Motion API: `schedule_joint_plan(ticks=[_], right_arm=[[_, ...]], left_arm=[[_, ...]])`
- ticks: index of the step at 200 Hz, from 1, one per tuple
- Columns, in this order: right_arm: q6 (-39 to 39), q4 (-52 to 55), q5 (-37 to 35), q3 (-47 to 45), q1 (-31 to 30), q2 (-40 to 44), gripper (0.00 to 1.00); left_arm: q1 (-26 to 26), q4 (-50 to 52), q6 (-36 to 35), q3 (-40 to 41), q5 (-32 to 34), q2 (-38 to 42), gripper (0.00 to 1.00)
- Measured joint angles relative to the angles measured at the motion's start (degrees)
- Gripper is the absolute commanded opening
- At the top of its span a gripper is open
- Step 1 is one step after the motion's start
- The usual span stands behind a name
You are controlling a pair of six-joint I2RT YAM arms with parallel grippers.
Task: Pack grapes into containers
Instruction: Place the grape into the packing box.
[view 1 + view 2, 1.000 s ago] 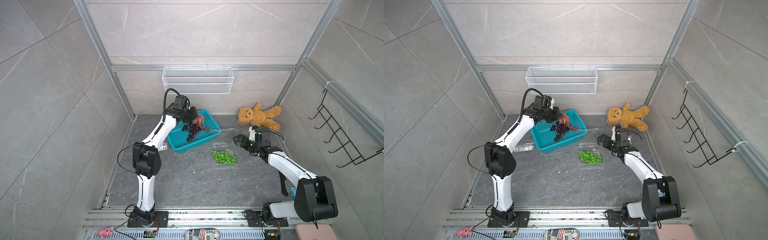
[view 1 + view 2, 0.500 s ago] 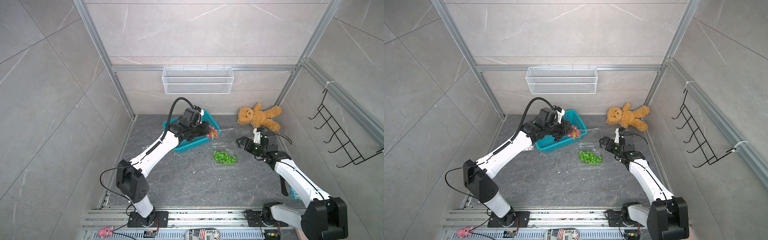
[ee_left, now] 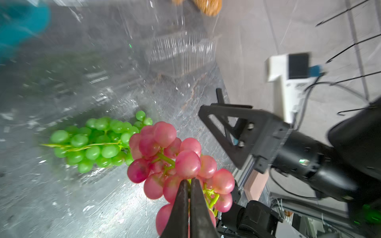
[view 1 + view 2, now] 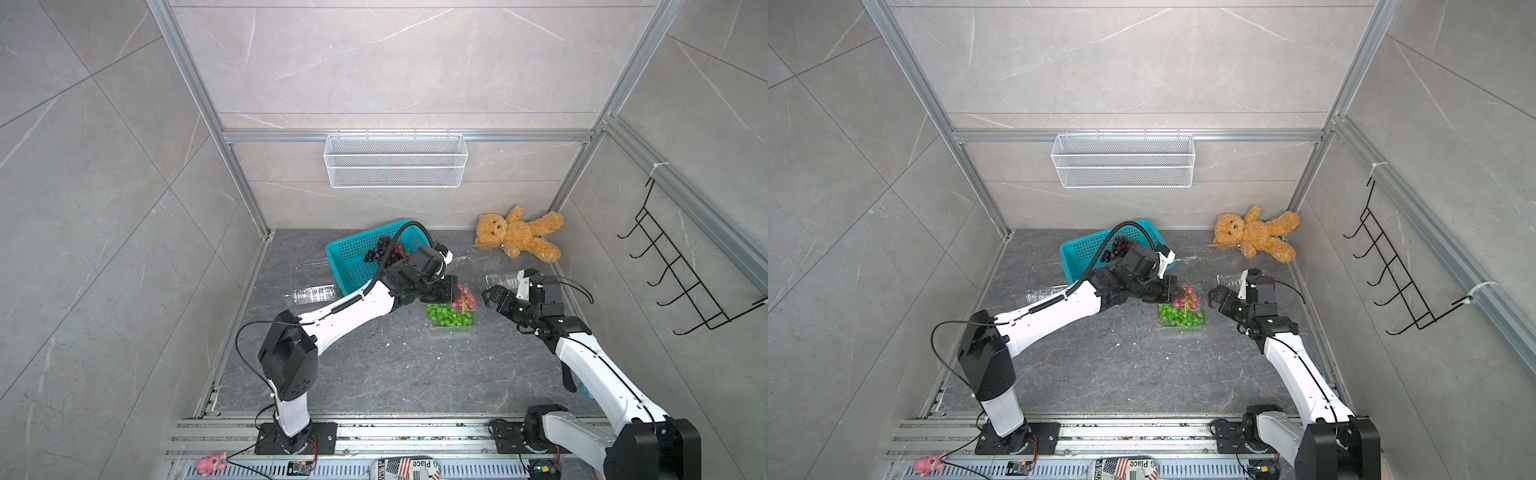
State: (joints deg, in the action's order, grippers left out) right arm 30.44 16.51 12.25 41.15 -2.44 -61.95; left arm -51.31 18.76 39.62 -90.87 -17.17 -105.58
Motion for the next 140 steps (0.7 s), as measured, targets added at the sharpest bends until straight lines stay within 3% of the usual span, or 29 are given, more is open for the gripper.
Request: schedule_joint_plan(ticks=[59,140], right_arm=[[0.00,-0.04,1.95,-2.05,3.89,0.72,0.99],[0.11,-1.55,4.07,-3.32,5.75,0.39,0.99]], left_arm=[[-0.20,-0.52,-1.88,-6.54,-2.99,-10.67,0.00],[-0.20,2.34,-7.43,-14.62,-5.60,-15.67,0.00]])
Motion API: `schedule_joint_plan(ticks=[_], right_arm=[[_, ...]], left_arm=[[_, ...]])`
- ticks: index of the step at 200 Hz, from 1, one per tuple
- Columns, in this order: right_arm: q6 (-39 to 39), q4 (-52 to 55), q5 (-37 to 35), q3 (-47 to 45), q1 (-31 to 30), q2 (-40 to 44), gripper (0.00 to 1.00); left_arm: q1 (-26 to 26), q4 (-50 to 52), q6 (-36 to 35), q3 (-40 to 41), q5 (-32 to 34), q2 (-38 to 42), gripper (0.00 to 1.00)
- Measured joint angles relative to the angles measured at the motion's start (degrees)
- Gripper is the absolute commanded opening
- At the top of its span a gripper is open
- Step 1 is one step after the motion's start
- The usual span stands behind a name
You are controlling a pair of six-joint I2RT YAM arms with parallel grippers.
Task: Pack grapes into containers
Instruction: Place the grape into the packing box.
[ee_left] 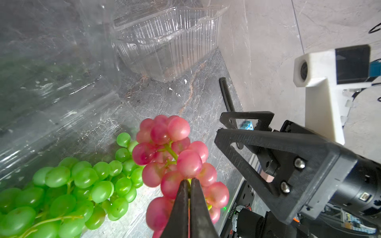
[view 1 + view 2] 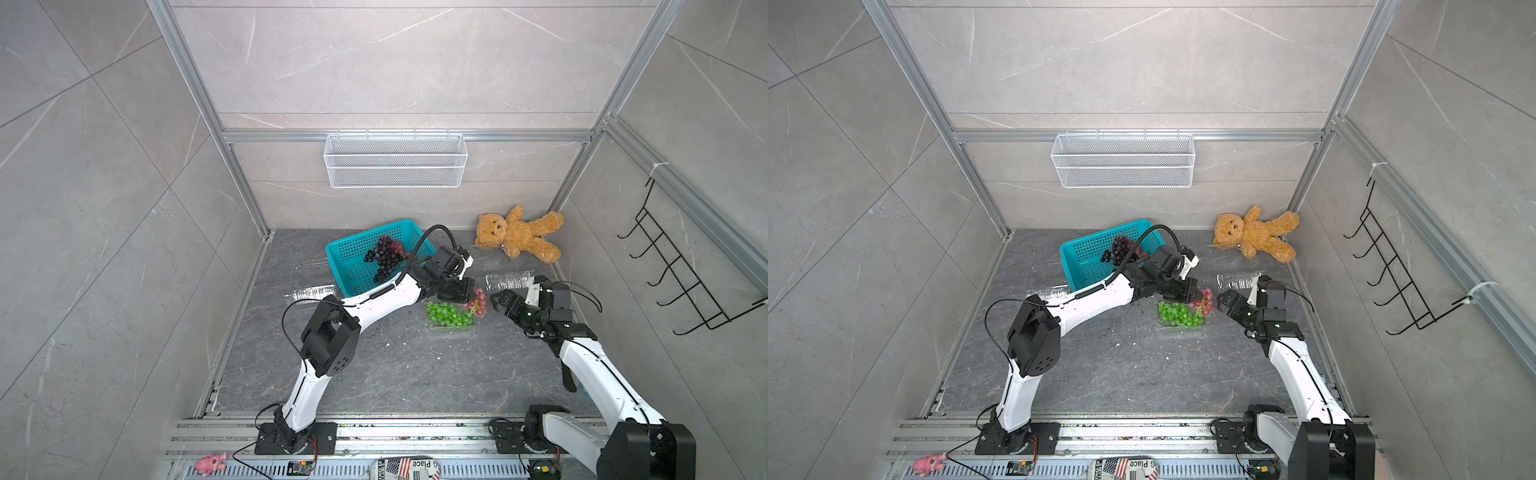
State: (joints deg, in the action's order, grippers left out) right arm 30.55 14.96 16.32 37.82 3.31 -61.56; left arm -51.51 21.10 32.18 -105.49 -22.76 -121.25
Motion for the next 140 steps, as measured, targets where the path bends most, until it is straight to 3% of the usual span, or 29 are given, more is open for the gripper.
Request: schedule_joint_plan(ticks=[140], right_arm=[[0.79,-2.01,1.88,-0.44,0.11,-2.14,0.99]], left_arm=[[2.89,9.75,-13.42,-1.77,4.48,-5.07,0.00]])
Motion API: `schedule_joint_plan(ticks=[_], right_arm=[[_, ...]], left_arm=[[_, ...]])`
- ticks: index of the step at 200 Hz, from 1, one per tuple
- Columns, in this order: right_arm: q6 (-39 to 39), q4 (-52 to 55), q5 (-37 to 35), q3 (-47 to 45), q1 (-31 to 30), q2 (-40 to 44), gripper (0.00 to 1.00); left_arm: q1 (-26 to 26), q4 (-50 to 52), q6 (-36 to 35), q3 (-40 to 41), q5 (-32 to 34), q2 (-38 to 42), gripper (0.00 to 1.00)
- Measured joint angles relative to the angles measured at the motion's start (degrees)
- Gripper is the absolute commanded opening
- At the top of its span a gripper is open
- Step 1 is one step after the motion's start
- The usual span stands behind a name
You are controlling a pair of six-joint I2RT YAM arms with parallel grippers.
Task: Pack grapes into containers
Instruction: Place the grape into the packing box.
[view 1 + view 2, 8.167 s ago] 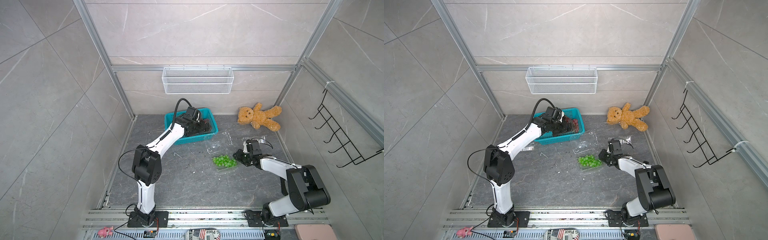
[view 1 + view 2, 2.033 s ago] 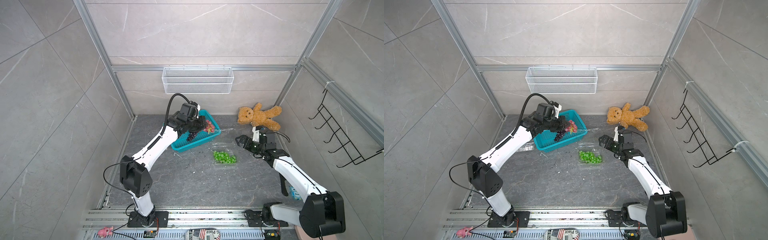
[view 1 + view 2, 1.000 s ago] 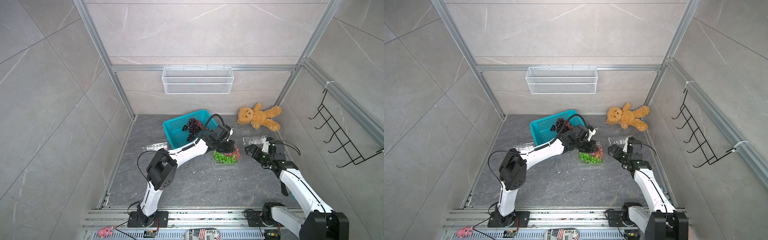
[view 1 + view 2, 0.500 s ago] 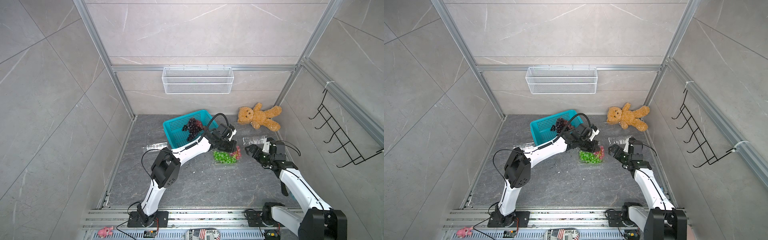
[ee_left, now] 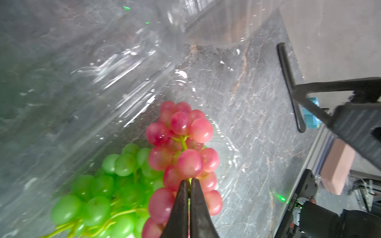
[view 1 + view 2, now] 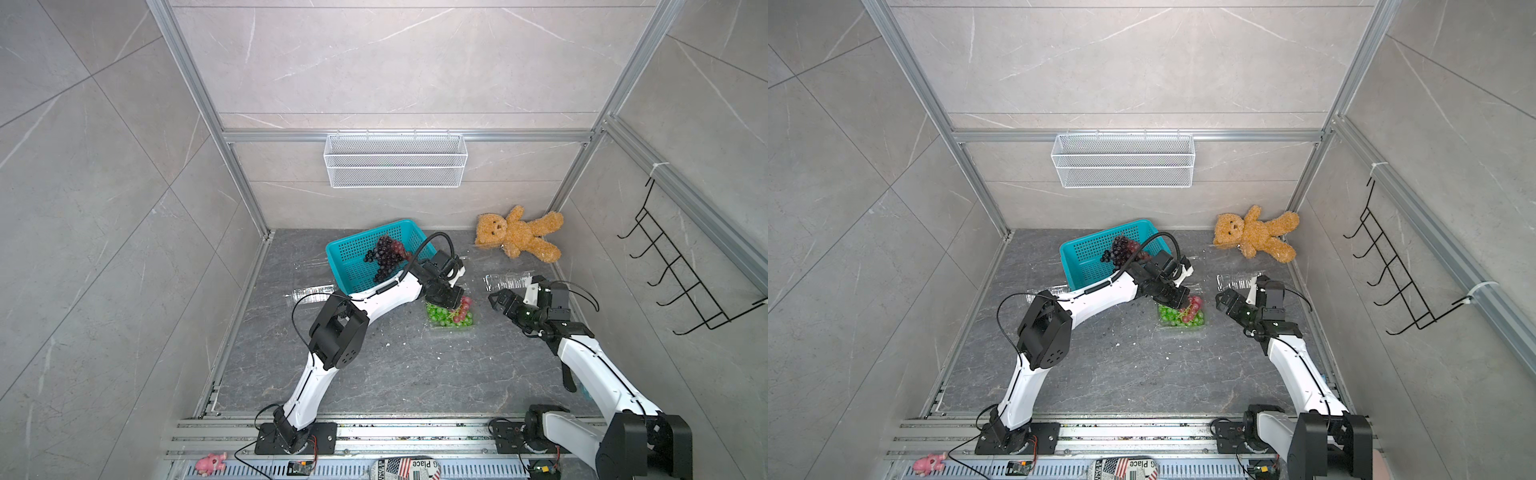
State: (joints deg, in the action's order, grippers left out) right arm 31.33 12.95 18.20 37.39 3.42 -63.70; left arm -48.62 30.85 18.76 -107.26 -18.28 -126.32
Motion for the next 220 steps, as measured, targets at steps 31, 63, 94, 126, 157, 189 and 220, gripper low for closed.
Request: schedule_joint_plan(ticks=[31,63,94,126,157,189,220], right_arm=[[-0.02,-0.68,0.52,0.00,0.00,-1.03,0.99],[0.20,-2.45,1.40,-0.31,-0.02,-2.29,0.99],[0.50,-3.98,1.57,-1.22,-1.29,-3.98,0.96],[0.96,-5.44,1.33,-1.57,-4.39,-6.16,0.88],[1.55,-6.88,0.59,-1.99,-7.78,-8.17,0.82],[1.88,-7.76,-0.31,-2.21,-10.29,-9.75,0.78],[1.92,-8.31,-1.07,-2.21,-12.63,-10.19,0.76]], left_arm=[[1.25,0.96,-1.33,-0.20,0.28,-0.07,0.00],[1.88,2.16,-2.14,-0.74,0.74,-0.07,0.16],[2.01,2.62,-2.27,-1.14,1.25,-0.07,0.34],[2.01,2.95,-2.25,-1.31,1.77,-0.07,0.41],[2.40,3.32,-1.79,-1.18,1.90,0.09,0.54],[2.93,3.17,-1.22,0.63,2.38,2.27,0.64],[3.65,2.56,-0.57,1.62,3.19,5.18,0.67]])
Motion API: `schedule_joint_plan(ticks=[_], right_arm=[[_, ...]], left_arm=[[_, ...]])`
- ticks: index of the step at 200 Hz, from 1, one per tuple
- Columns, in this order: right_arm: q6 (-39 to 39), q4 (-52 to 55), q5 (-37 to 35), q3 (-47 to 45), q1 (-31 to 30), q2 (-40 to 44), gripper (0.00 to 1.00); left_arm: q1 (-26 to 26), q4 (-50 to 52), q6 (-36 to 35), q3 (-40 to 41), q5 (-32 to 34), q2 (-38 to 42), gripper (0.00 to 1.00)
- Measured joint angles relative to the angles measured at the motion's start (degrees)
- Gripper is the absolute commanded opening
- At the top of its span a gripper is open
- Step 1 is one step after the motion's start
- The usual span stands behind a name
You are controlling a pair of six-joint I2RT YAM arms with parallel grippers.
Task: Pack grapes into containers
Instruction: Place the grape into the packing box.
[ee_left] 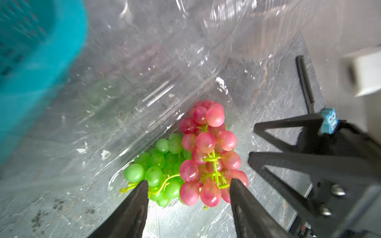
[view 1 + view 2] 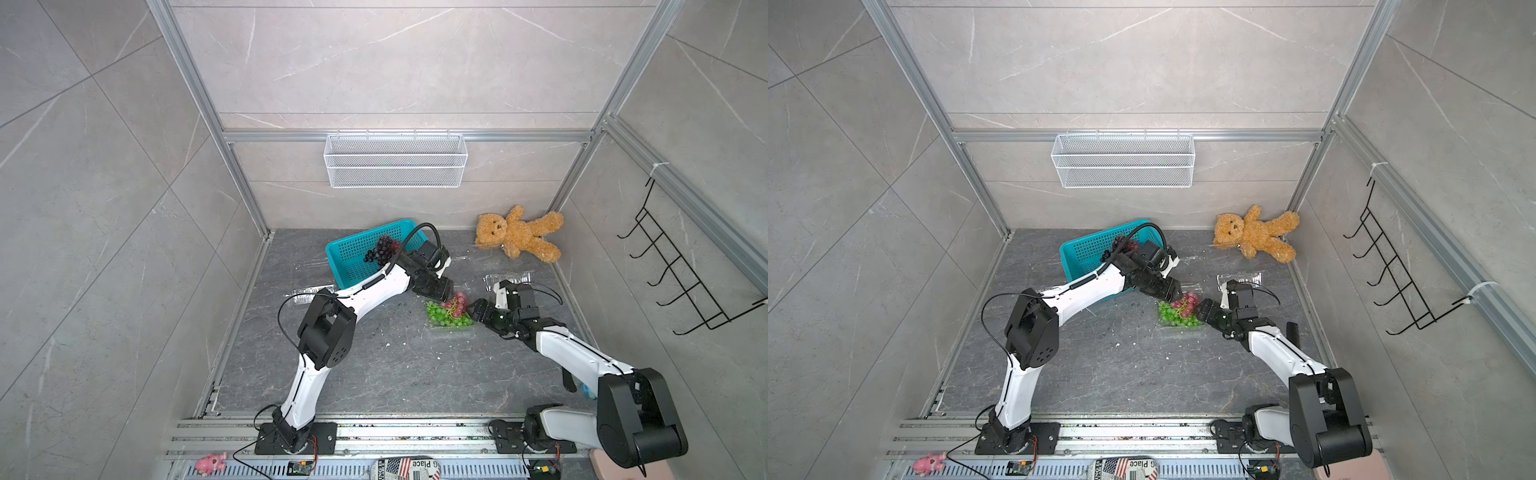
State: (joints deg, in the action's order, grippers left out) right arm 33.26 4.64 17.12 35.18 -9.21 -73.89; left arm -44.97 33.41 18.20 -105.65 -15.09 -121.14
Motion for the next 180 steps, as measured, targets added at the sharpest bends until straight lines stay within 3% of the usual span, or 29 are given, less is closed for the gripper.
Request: schedule_joint_plan(ticks=[48,94,180], right_arm=[[-0.02,-0.20,-1.09,0.07,-1.66,0.00,0.76],[-0.26,0.02,-3.28,1.05,-3.87,-1.25,0.76],[-2.08,0.90,-7.76,3.69,-7.28,-7.02,0.75]], left_arm=[[1.25,-0.90,1.11,2.14,0.04,3.37,0.75],[2.71,-2.08,2.29,3.78,0.09,6.19,0.99],[8.11,-4.50,3.26,4.35,2.84,9.16,1.00]])
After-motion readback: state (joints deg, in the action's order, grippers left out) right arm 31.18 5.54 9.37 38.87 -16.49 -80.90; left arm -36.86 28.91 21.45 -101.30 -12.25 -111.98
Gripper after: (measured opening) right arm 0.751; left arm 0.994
